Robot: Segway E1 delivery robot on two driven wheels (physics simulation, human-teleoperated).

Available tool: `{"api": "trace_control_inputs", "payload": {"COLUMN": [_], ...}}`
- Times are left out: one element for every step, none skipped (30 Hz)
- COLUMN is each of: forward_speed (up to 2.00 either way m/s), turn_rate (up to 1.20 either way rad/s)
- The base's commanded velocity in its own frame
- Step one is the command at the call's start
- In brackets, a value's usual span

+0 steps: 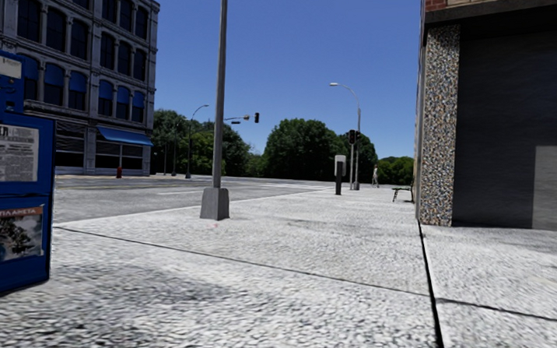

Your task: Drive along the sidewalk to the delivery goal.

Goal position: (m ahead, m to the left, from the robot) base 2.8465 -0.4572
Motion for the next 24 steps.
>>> {"api": "trace_control_inputs", "payload": {"forward_speed": [0.91,0.89,0.88,0.88,0.87,0.85,0.84,0.84,0.83,0.83,0.83,0.82,0.82,0.82,0.82,0.82,0.82,0.82,0.82,0.82,0.82,0.82,0.82,0.82], "turn_rate": [-0.22,-0.23,-0.24,-0.26,-0.29,-0.34,-0.36,-0.36,-0.36,-0.36,-0.36,-0.36,-0.36,-0.36,-0.36,-0.36,-0.36,-0.36,-0.36,-0.36,-0.36,-0.36,-0.31,-0.23]}}
